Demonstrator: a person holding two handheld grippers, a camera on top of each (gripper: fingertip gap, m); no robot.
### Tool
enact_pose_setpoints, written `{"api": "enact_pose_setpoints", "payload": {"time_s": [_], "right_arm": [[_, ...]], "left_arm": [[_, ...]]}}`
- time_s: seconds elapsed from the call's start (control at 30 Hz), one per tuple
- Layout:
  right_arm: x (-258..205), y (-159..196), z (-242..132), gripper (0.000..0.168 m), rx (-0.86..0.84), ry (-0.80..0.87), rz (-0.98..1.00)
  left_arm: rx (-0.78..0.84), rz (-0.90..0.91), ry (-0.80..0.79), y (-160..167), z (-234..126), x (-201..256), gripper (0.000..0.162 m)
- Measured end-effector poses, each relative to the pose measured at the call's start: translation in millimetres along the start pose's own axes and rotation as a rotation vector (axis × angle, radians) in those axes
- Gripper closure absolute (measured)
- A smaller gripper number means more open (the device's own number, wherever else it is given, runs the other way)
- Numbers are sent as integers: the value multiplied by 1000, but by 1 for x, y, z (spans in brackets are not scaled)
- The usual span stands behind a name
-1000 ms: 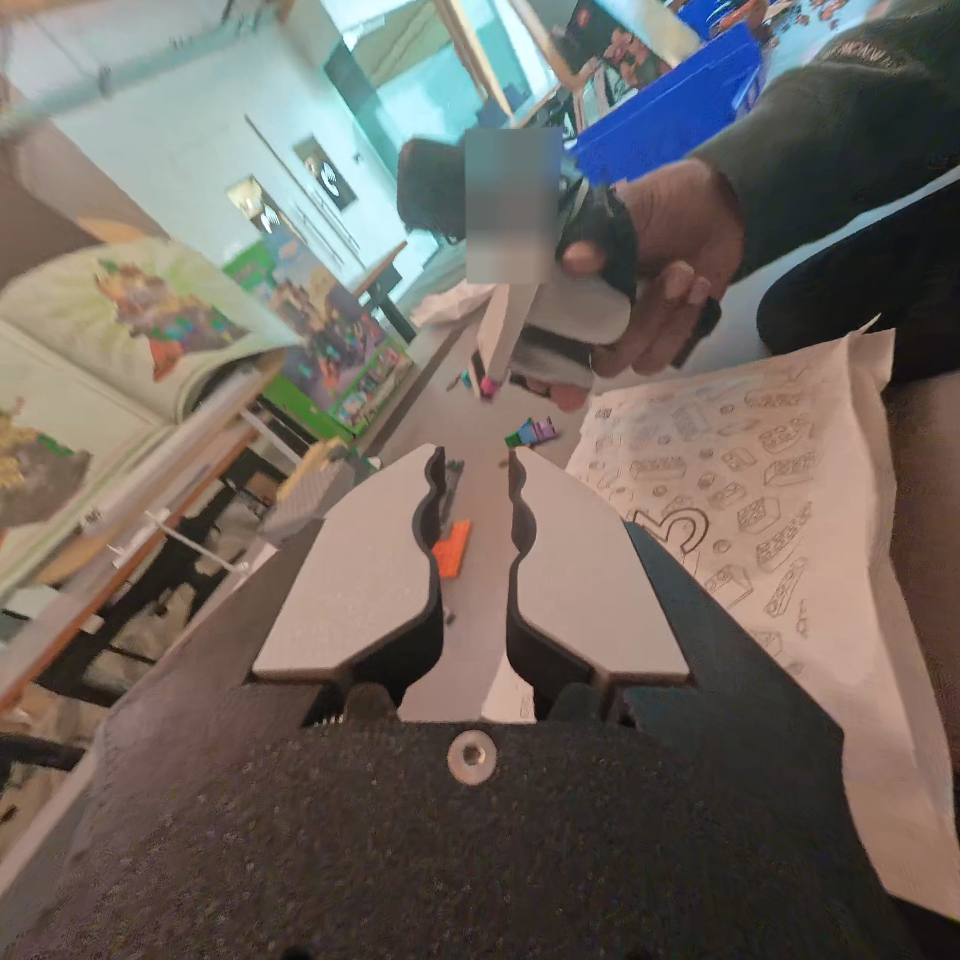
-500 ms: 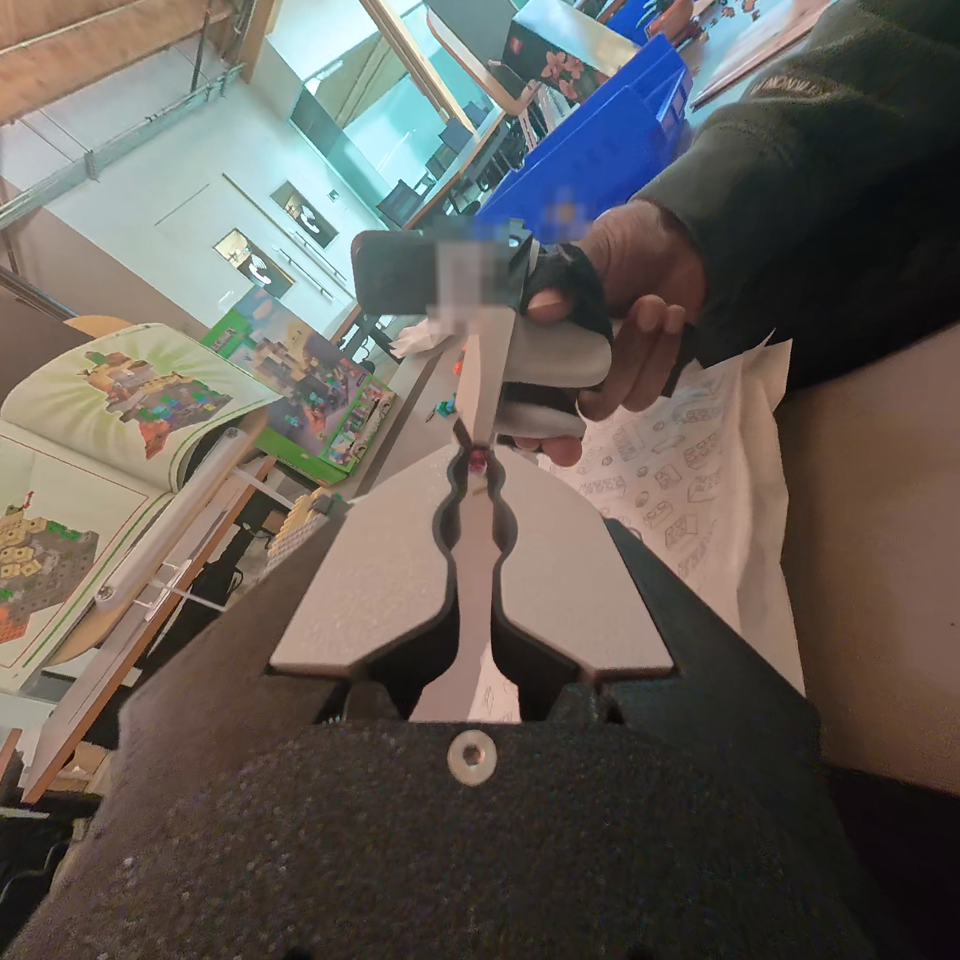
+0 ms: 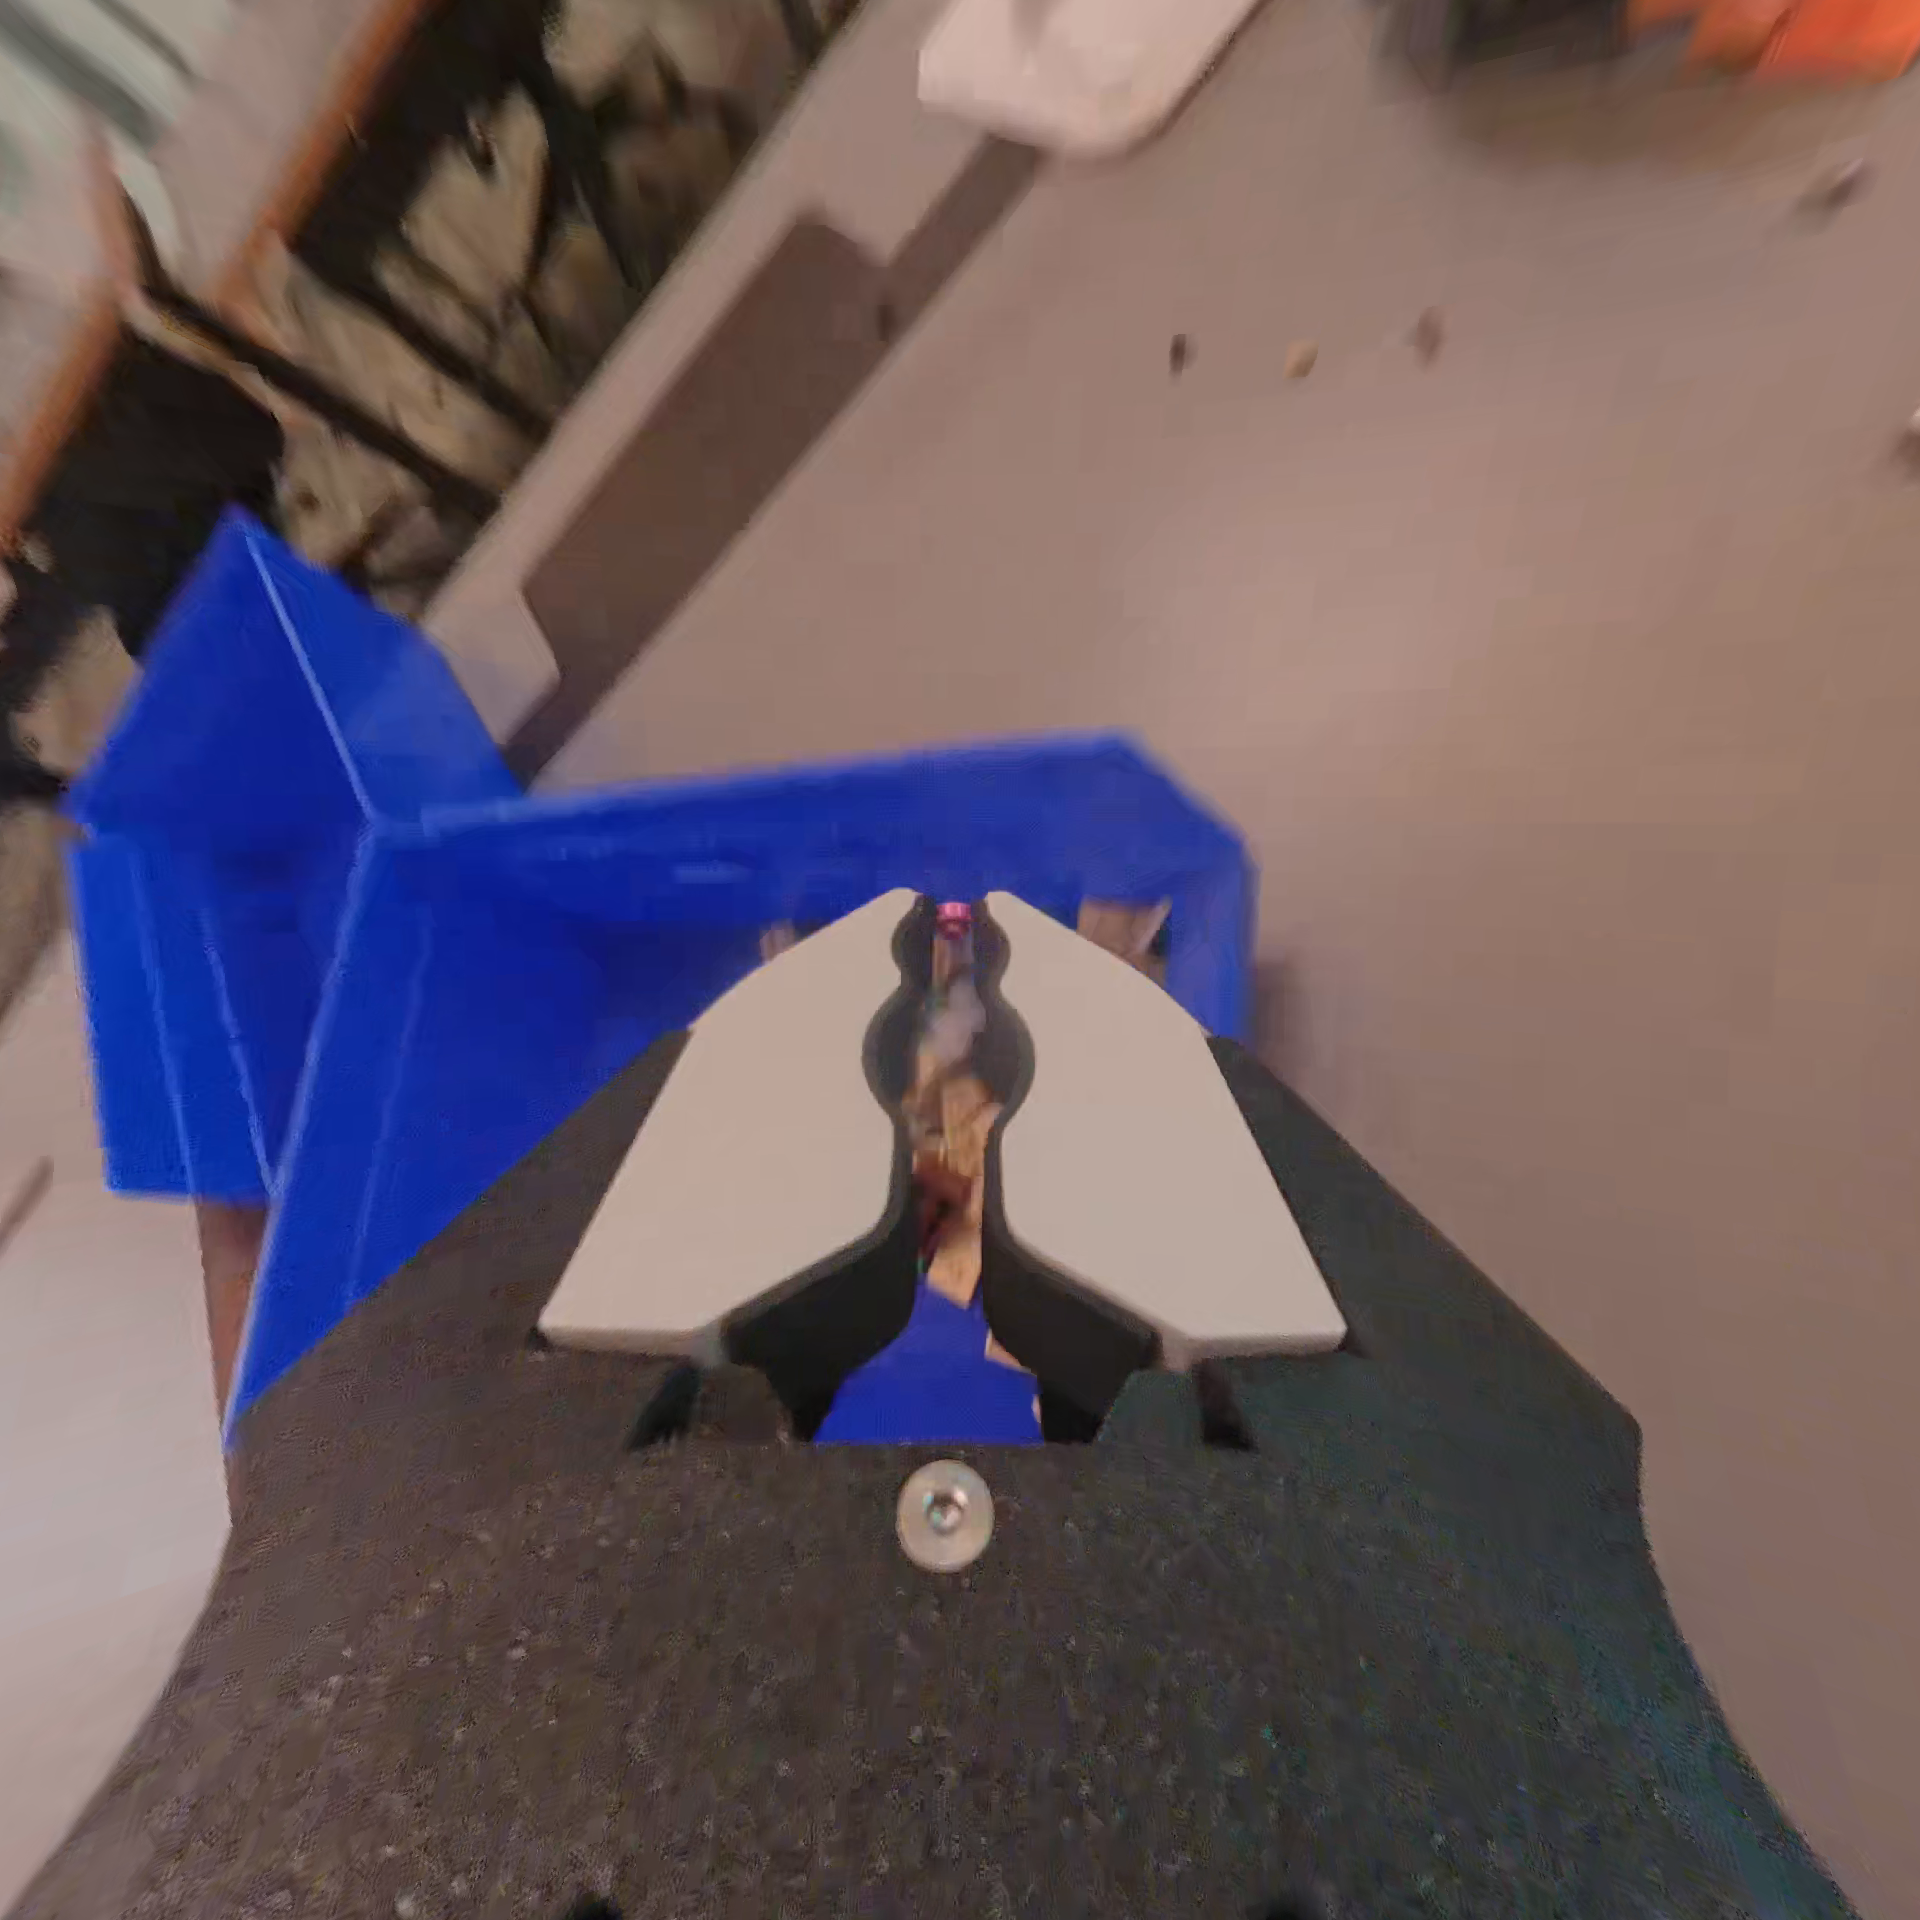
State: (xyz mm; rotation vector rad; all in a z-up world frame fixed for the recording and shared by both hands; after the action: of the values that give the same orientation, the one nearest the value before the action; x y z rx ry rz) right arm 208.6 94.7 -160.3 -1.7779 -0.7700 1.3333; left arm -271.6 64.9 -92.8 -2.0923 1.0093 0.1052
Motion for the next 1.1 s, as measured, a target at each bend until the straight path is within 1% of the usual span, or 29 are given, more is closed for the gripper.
{"api": "enact_pose_setpoints", "payload": {"time_s": [0.07, 0.1, 0.17, 0.5, 0.7, 0.73, 0.83, 0.93, 1.0, 1.1], "right_arm": [[0, 0, 0, 156, 1, 2, -1], [0, 0, 0, 156, -2, 2, -3], [0, 2, 1, 156, -11, 5, -9], [2, 4, 1, 156, -18, 7, 1], [1, 5, 2, 156, -22, 5, 3], [1, 5, 2, 156, -24, 5, 3], [2, 6, 3, 155, -26, 1, 7], [2, 7, 4, 155, -32, -6, 12], [1, 7, 5, 155, -36, -6, 8], [0, 6, 4, 155, -36, 9, -11]], "left_arm": [[-72, -57, 26, 16, 6, -11, 151], [-94, -83, 55, 20, 10, -12, 138], [-122, -109, 75, 25, 15, -14, 126], [-106, -32, 87, 13, 23, -7, 117], [-94, -6, 84, 10, 27, -2, 120], [-80, 2, 83, 7, 26, 0, 122], [8, 25, 87, -12, 24, 6, 137], [46, 9, 149, -41, 29, 9, 141], [26, 24, 183, -61, 41, 9, 141], [-52, 103, 215, -87, 72, 11, 140]]}}
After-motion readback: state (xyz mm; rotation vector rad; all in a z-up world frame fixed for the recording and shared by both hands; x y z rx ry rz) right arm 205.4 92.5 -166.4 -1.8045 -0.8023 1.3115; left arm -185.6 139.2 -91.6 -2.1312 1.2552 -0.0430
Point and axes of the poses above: each gripper's, where its closed fingertips meet, z out along the fingers, y out of its underside, x = y × z across the jaws, the point moved 9 cm from there along -z, back along the fingers, and after that the axes turned 8 degrees about y, right-handed, at the moved point
